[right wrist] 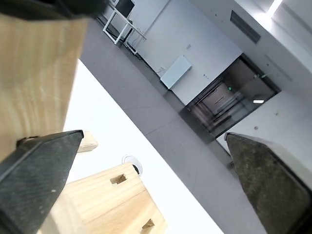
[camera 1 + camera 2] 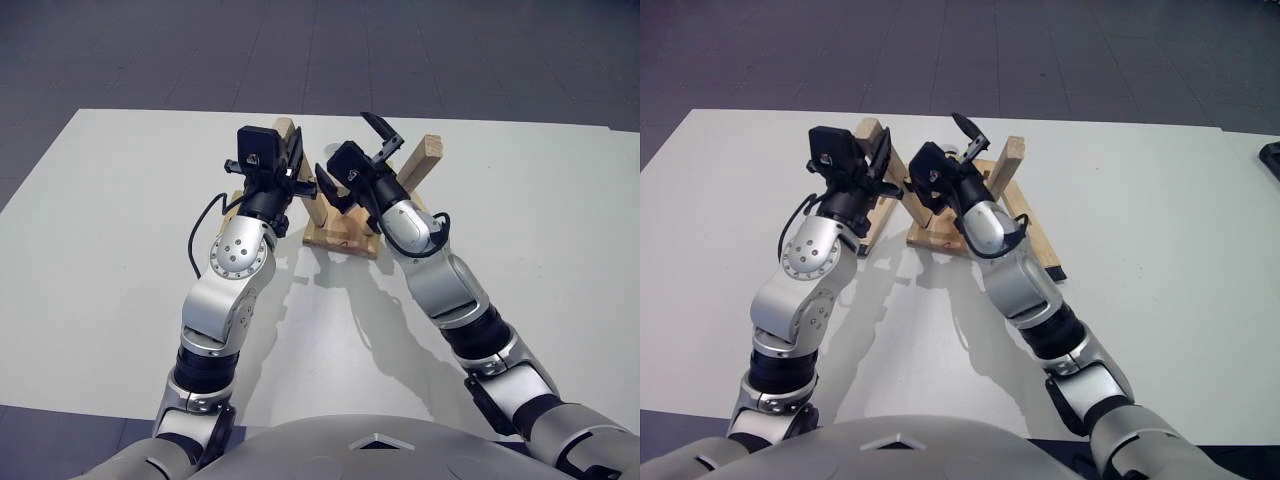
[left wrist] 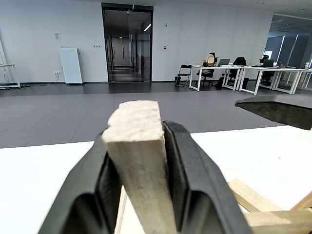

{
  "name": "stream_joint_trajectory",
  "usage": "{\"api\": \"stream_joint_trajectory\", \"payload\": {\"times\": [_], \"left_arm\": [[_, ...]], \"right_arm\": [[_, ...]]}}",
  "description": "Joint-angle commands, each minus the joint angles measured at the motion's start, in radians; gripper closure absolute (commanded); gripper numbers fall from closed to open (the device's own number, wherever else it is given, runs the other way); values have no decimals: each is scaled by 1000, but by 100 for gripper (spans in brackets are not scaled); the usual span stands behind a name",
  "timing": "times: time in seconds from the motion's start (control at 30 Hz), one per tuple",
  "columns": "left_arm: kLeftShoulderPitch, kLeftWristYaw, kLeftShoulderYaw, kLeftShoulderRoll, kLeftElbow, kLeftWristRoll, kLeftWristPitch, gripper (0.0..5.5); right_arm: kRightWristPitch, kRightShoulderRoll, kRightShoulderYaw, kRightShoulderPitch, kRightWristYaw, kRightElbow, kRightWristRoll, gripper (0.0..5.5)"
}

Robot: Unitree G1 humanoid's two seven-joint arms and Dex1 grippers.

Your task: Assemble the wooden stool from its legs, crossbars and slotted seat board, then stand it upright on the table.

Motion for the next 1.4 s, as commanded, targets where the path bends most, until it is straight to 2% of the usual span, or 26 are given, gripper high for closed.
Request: {"api": "stream_joint_trajectory", "payload": {"times": [0.03, 0.23, 0.37, 0.4, 0.43, 0.57, 0.8, 0.9, 1.03, 1.1, 1.2, 1.33, 1.4], "left_arm": [[148, -45, -76, 99, 191, 99, 152, 436], [155, -123, -113, 159, 277, 89, 163, 434], [167, -155, -83, 158, 373, 62, 144, 434], [172, -158, -57, 139, 381, 37, 121, 434], [172, -164, -39, 126, 385, 19, 95, 397], [157, -208, 46, 64, 367, -50, -45, 325], [94, -238, 128, -22, 262, -83, -216, 215], [99, -273, 149, -1, 79, -124, -207, 162], [101, -330, 268, 79, -140, -278, -124, 96], [14, -354, 383, 129, -157, -418, -99, 63], [-263, -314, 499, 164, -10, -522, -99, 14], [-663, -285, 496, 192, 323, -406, -194, 14], [-765, -302, 483, 186, 404, -395, -212, 14]], "right_arm": [[-18, 23, -52, -5, -22, 13, -15, 10], [-148, 149, -360, -166, -159, -108, 136, 10], [-165, 174, -479, -329, -171, -127, 231, 10], [-176, 171, -487, -344, -169, -109, 238, 10], [-186, 167, -489, -350, -167, -88, 241, 10], [-211, 153, -502, -356, -170, -36, 246, 10], [-236, 136, -505, -337, -144, 6, 258, 10], [-244, 129, -510, -324, -142, 17, 256, 10], [-250, 124, -515, -311, -145, 17, 254, 10], [-250, 132, -521, -308, -158, 15, 257, 10], [-251, 147, -520, -304, -171, 18, 261, 10], [-245, 153, -527, -293, -178, 15, 265, 10], [-241, 157, -535, -290, -181, 12, 271, 10]]}}
